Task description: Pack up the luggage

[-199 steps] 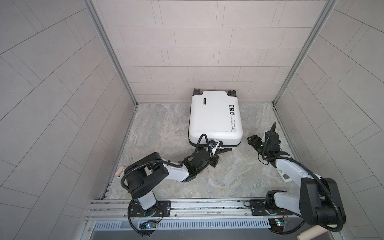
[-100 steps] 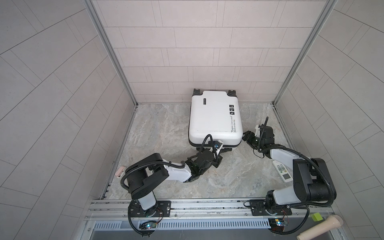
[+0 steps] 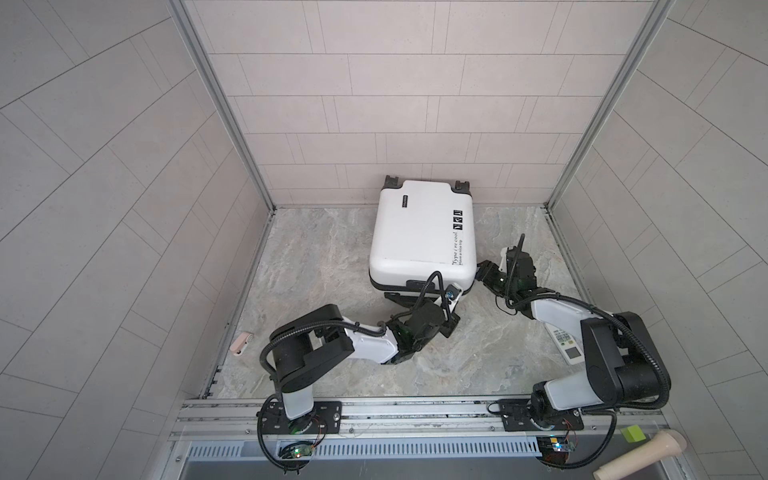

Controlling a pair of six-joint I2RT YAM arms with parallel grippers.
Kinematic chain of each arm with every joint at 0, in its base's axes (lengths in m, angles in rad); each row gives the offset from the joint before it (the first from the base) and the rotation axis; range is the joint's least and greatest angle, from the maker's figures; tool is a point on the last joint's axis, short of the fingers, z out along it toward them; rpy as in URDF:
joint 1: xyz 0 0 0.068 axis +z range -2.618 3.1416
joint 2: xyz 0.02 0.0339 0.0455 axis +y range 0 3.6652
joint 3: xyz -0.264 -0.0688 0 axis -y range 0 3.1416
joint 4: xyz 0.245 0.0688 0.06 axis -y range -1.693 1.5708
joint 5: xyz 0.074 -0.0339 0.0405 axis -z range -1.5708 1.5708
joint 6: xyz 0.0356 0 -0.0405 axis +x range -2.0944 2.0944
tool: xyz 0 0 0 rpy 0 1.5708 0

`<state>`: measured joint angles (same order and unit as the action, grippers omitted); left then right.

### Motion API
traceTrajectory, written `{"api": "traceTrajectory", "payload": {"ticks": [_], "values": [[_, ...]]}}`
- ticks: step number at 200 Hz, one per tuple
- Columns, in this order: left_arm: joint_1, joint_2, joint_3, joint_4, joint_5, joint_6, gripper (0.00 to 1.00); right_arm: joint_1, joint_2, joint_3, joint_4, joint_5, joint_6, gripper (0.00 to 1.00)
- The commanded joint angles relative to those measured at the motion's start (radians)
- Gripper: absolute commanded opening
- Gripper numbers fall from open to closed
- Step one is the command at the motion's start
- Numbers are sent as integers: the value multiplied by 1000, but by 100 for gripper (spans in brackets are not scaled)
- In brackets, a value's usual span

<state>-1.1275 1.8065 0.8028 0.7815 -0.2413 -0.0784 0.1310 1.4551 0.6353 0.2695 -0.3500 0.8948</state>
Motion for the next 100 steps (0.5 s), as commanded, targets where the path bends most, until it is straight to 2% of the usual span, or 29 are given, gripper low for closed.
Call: {"api": "traceTrajectory", "payload": {"ticks": [1, 100], "values": [[-61, 48, 63, 62, 65, 8, 0, 66, 17, -10, 13, -52, 15, 63], [-115, 221, 245, 160, -143, -11, 0, 188, 25, -10, 35, -6, 58, 63]]}}
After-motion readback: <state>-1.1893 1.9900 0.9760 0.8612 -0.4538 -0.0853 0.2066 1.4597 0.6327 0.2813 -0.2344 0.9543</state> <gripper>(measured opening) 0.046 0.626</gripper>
